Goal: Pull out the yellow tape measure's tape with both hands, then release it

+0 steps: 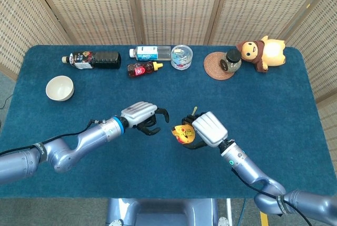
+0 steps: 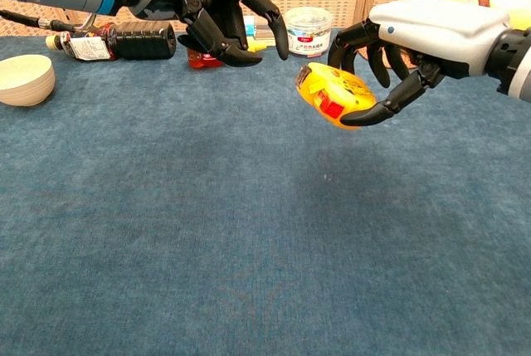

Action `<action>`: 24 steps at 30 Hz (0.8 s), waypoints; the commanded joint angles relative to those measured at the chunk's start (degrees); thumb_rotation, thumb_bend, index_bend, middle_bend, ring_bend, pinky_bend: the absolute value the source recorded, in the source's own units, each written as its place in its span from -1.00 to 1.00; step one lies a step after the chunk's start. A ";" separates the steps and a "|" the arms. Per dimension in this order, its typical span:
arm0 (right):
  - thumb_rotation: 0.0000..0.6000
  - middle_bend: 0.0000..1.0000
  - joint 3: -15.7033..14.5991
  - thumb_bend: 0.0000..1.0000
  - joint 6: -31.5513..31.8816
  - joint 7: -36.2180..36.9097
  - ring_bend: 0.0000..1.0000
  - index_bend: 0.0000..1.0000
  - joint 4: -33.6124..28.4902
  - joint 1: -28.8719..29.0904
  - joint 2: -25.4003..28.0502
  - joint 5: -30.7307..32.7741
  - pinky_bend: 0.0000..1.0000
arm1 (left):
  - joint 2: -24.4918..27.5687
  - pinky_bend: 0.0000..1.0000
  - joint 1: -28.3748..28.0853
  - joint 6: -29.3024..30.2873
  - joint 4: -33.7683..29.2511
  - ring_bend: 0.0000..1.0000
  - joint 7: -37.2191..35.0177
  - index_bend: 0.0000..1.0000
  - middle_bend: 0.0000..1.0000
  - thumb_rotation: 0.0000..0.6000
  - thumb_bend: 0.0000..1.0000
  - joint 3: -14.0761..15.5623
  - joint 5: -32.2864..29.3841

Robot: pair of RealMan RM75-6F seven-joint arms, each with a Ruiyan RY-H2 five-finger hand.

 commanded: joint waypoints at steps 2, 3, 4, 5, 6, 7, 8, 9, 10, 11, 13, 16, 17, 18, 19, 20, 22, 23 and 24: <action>0.18 0.16 0.09 -0.53 0.02 -0.02 0.20 0.10 -0.04 0.00 -0.06 0.14 0.25 | -0.34 0.81 -0.15 -1.49 0.13 0.87 -2.46 -0.32 0.91 1.00 -0.14 -0.68 1.00; 0.19 0.16 0.12 -0.53 0.01 -0.03 0.20 0.10 -0.12 0.02 -0.09 0.18 0.25 | -0.44 0.81 -0.22 -1.73 0.25 0.87 -2.90 -0.32 0.91 1.00 -0.15 -0.77 1.29; 0.19 0.16 0.14 -0.53 -0.02 -0.07 0.20 0.10 -0.21 0.05 -0.11 0.21 0.25 | -0.53 0.81 -0.30 -1.91 0.39 0.87 -3.30 -0.32 0.91 1.00 -0.15 -0.87 1.55; 0.19 0.16 0.15 -0.53 -0.02 -0.10 0.20 0.10 -0.24 0.05 -0.12 0.23 0.25 | -0.57 0.81 -0.33 -2.00 0.44 0.87 -3.51 -0.32 0.91 1.00 -0.15 -0.92 1.68; 0.19 0.16 0.16 -0.53 0.00 -0.16 0.20 0.10 -0.28 0.05 -0.14 0.23 0.25 | -0.60 0.81 -0.38 -2.20 0.49 0.87 -3.91 -0.32 0.91 1.00 -0.15 -1.01 1.80; 0.18 0.16 0.17 -0.53 0.04 -0.26 0.20 0.10 -0.31 0.04 -0.16 0.26 0.25 | -0.65 0.81 -0.45 -2.39 0.60 0.87 -4.41 -0.32 0.91 1.00 -0.15 -1.18 1.96; 0.19 0.16 0.19 -0.53 0.06 -0.27 0.20 0.10 -0.37 0.00 -0.15 0.38 0.25 | -0.70 0.81 -0.58 -2.51 0.88 0.87 -4.62 -0.32 0.91 1.00 -0.15 -1.27 2.25; 0.18 0.16 0.21 -0.53 0.08 -0.31 0.20 0.10 -0.38 -0.03 -0.13 0.42 0.25 | -0.75 0.81 -0.64 -2.48 1.09 0.87 -4.69 -0.32 0.91 1.00 -0.15 -1.31 2.46; 0.19 0.16 0.21 -0.53 0.12 -0.36 0.20 0.10 -0.44 -0.07 -0.09 0.46 0.25 | -0.84 0.81 -0.66 -2.40 1.29 0.87 -4.91 -0.32 0.91 1.00 -0.15 -1.37 2.59; 0.19 0.16 0.23 -0.53 0.17 -0.33 0.20 0.10 -0.53 -0.09 -0.07 0.50 0.25 | -0.87 0.81 -0.68 -2.48 1.36 0.87 -5.24 -0.32 0.91 1.00 -0.15 -1.45 2.57; 0.18 0.16 0.25 -0.53 0.27 -0.29 0.20 0.10 -0.76 -0.13 -0.03 0.47 0.25 | -0.87 0.81 -0.83 -2.91 1.62 0.87 -5.94 -0.32 0.91 1.00 -0.16 -1.57 2.65; 0.18 0.16 0.31 -0.53 0.34 -0.24 0.20 0.10 -0.96 -0.13 -0.04 0.48 0.25 | -0.98 0.81 -1.07 -3.41 2.02 0.87 -6.53 -0.32 0.91 1.00 -0.16 -1.64 2.86; 0.18 0.16 0.36 -0.53 0.41 -0.23 0.20 0.10 -1.05 -0.14 -0.07 0.49 0.25 | -1.05 0.81 -1.18 -3.71 2.10 0.87 -6.87 -0.32 0.91 1.00 -0.16 -1.68 2.88; 0.18 0.16 0.37 -0.53 0.40 -0.23 0.20 0.10 -1.14 -0.14 -0.12 0.53 0.25 | -1.11 0.81 -1.35 -4.21 2.19 0.87 -7.35 -0.32 0.91 1.00 -0.16 -1.75 2.95; 0.17 0.16 0.36 -0.53 0.40 -0.28 0.20 0.10 -1.17 -0.14 -0.15 0.54 0.25 | -1.19 0.81 -1.52 -4.63 2.34 0.87 -7.77 -0.32 0.91 1.00 -0.16 -1.83 3.07; 0.17 0.16 0.35 -0.53 0.38 -0.31 0.20 0.10 -1.21 -0.14 -0.17 0.56 0.25 | -1.24 0.81 -1.66 -4.96 2.48 0.87 -8.00 -0.32 0.91 1.00 -0.16 -1.85 3.22; 0.18 0.16 0.35 -0.53 0.40 -0.34 0.20 0.10 -1.25 -0.15 -0.18 0.57 0.25 | -1.29 0.81 -1.94 -5.56 2.67 0.87 -8.44 -0.32 0.91 1.00 -0.16 -1.96 3.49; 0.19 0.16 0.37 -0.53 0.46 -0.34 0.20 0.10 -1.26 -0.17 -0.19 0.57 0.25 | -1.35 0.81 -2.02 -5.65 2.78 0.87 -8.59 -0.32 0.91 1.00 -0.16 -2.02 3.61; 0.19 0.16 0.40 -0.53 0.51 -0.22 0.20 0.10 -1.33 -0.20 -0.21 0.61 0.25 | -1.47 0.81 -2.12 -5.71 2.97 0.87 -8.73 -0.32 0.91 1.00 -0.16 -2.08 3.78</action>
